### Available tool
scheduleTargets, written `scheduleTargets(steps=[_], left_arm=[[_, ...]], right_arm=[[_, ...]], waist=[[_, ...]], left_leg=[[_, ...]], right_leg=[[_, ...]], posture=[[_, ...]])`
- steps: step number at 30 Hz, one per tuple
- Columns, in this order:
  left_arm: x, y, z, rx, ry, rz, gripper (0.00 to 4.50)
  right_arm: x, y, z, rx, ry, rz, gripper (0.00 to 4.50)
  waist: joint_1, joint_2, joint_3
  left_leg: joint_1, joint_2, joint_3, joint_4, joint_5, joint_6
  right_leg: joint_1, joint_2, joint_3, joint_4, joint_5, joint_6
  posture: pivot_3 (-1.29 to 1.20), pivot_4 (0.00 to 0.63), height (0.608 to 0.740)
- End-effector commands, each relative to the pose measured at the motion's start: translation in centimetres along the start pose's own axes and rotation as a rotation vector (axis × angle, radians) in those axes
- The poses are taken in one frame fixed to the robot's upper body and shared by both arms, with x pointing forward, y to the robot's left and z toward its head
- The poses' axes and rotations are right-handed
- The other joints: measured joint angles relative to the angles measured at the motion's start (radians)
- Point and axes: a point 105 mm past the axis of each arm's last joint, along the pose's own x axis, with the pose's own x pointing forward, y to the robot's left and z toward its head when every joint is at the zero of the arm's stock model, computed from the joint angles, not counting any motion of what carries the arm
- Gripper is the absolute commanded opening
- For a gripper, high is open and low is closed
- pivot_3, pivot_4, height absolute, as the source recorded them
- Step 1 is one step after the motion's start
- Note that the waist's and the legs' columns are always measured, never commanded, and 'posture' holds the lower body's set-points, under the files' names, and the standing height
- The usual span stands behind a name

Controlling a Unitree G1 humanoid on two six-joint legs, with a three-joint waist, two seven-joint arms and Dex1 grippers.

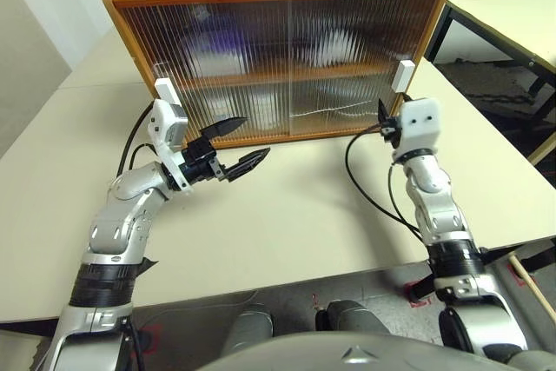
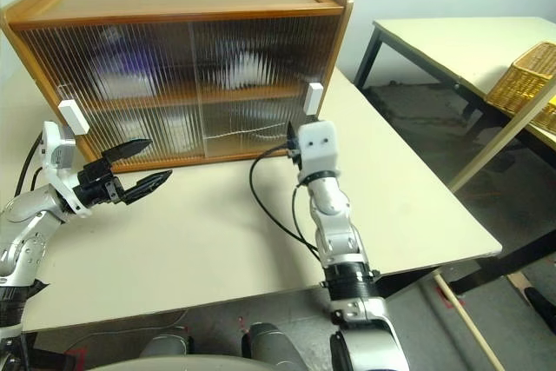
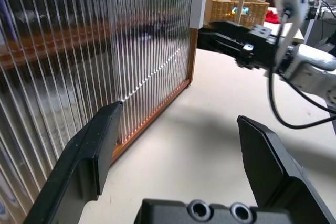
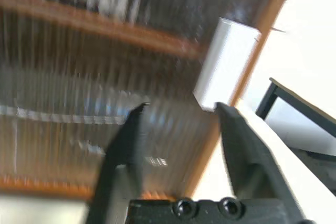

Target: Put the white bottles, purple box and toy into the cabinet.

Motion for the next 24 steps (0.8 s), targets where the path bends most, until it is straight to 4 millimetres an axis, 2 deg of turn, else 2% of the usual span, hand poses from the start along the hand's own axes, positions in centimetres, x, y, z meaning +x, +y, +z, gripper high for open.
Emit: scheduleTargets(steps=[1, 2, 3, 8, 14, 15, 19, 24], left_arm=[[-0.9, -0.1, -0.2, -0.002, 0.006, 0.024, 4.50], [-1.1, -0.1, -0.3, -0.004, 0.009, 0.033, 4.50], [-1.3, -0.1, -0.4, -0.006, 0.011, 0.038, 4.50], [-3.1, 0.4, -1.3, -0.025, 0.022, 0.120, 4.50], [-6.5, 2.4, -2.2, -0.049, -0.017, 0.332, 4.50], [-7.2, 2.7, -2.6, -0.045, -0.013, 0.368, 4.50], [-12.3, 4.5, -4.7, -0.052, -0.004, 0.634, 4.50], [-16.6, 7.1, -5.2, -0.009, -0.037, 0.913, 4.50]], right_arm=[[-1.2, -1.7, -0.1, 0.009, -0.009, -0.009, 3.92], [-1.5, -2.2, -0.4, 0.010, -0.005, -0.008, 4.34], [-1.7, -2.5, -0.5, 0.010, -0.003, -0.007, 4.48], [-1.9, -4.1, -1.8, 0.152, 0.006, 0.040, 4.48], [-1.8, -5.2, -3.6, 0.219, 0.020, 0.105, 4.48], [-1.8, -5.4, -3.9, 0.215, 0.024, 0.107, 4.48], [-2.3, -6.6, -5.8, 0.205, 0.067, 0.107, 4.48], [-2.8, -7.2, -7.0, 0.230, 0.089, 0.115, 4.48]], waist=[[-0.001, 0.000, 0.000], [-0.001, 0.000, 0.000], [-0.001, 0.000, 0.000], [-0.007, 0.000, 0.000], [-0.008, 0.001, 0.000], [-0.008, 0.001, -0.001], [-0.007, 0.004, -0.002], [-0.001, 0.004, -0.002]], left_leg=[[0.000, 0.000, 0.000, 0.000, 0.000, 0.000], [0.000, 0.000, 0.000, 0.001, 0.000, 0.000], [0.000, 0.000, 0.000, 0.001, 0.000, 0.000], [0.002, -0.003, 0.000, 0.001, 0.000, 0.000], [0.002, -0.003, -0.002, 0.001, 0.000, 0.000], [0.002, -0.003, -0.002, 0.001, 0.000, 0.000], [0.002, -0.003, -0.001, 0.001, 0.000, 0.000], [0.002, -0.002, -0.001, 0.001, 0.000, 0.000]], right_leg=[[0.000, 0.000, 0.000, 0.000, -0.003, 0.005], [0.000, 0.000, 0.000, 0.000, -0.003, 0.006], [0.000, 0.000, 0.000, 0.000, -0.003, 0.006], [0.002, 0.000, 0.001, 0.000, -0.005, 0.001], [0.002, 0.000, 0.001, 0.000, -0.005, 0.001], [0.002, 0.000, 0.001, 0.000, -0.005, 0.000], [0.002, 0.000, 0.001, 0.000, -0.006, -0.001], [0.002, 0.000, 0.001, 0.000, -0.007, -0.002]], posture=[[-0.04, 0.000, 0.740], [-0.04, 0.000, 0.740], [-0.04, 0.000, 0.740], [-0.04, 0.000, 0.740], [-0.03, 0.000, 0.740], [-0.03, 0.000, 0.740], [-0.02, 0.000, 0.740], [-0.01, 0.000, 0.740]])
